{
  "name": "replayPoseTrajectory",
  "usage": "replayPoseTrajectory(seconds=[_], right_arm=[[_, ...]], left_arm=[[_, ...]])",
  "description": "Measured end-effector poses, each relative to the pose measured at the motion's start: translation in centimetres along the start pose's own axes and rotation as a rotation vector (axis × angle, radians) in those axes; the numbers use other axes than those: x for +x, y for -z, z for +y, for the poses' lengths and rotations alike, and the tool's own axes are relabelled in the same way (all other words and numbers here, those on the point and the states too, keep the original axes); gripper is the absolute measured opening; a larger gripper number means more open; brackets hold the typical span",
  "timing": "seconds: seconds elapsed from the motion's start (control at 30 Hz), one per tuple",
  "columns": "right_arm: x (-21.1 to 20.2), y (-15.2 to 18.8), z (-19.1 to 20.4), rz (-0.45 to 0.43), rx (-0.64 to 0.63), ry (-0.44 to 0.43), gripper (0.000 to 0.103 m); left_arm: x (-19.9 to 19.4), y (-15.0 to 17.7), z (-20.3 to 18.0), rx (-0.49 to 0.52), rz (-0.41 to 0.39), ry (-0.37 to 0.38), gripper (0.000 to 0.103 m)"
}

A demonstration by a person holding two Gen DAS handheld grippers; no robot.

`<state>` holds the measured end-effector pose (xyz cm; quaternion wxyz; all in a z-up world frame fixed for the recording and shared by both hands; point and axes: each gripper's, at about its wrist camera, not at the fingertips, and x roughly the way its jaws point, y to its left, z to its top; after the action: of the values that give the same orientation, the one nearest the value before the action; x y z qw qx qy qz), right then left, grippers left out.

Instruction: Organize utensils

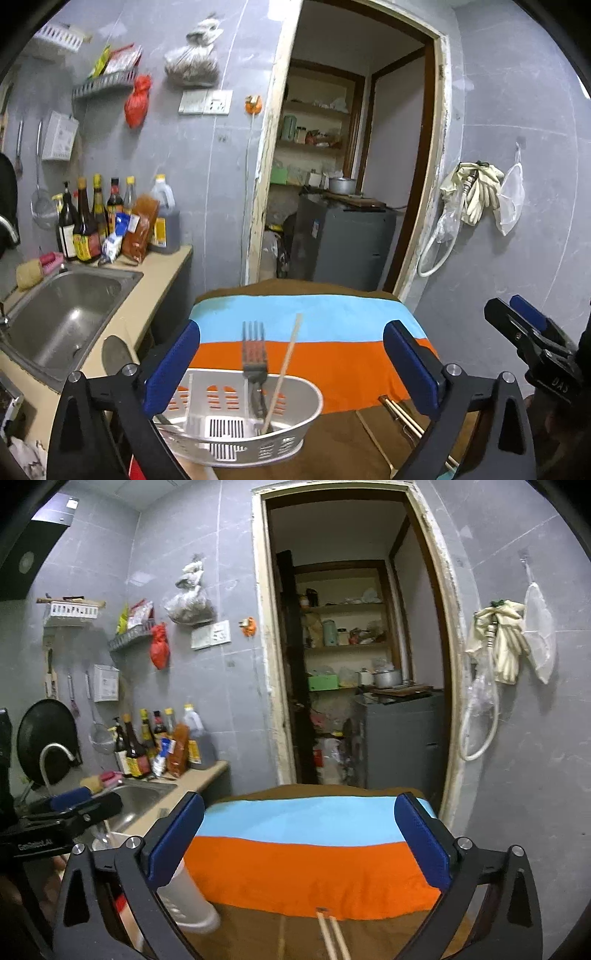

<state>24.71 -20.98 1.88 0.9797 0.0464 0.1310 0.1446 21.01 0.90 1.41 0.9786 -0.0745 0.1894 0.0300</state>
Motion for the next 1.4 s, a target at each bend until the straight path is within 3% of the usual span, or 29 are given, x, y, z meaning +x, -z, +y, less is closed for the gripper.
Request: replayPoseTrajectory(seconds=[0.23,0.47,0.9,1.17,1.4], right_arm=[[-0.5,0.6,-3.7,0.022,-0.034,0.038,0.101],[0.0,2.2,-7.4,0.057,-0.050,0.034,0.101],[3.3,8.0,-11.9,0.225,-0.039,0.020,0.101],[6.0,12.3,-11.8,0.334,-0.034,-0.029,0.101],[7.8,14.6,-11.0,0.415,-0.049,-0.068,0.099]], left_arm=[[0.1,1.3,-3.8,0.046,-0.028,-0.026,0.101],[1.0,3.8,-7.0,0.053,-0.006,-0.062,0.101],[5.8,9.9,-9.1,0.046,0.232,-0.121,0.101],[9.0,12.6,-8.5,0.026,0.339,-0.136,0.101],[11.0,14.1,-7.9,-0.003,0.437,-0.096,0.101]])
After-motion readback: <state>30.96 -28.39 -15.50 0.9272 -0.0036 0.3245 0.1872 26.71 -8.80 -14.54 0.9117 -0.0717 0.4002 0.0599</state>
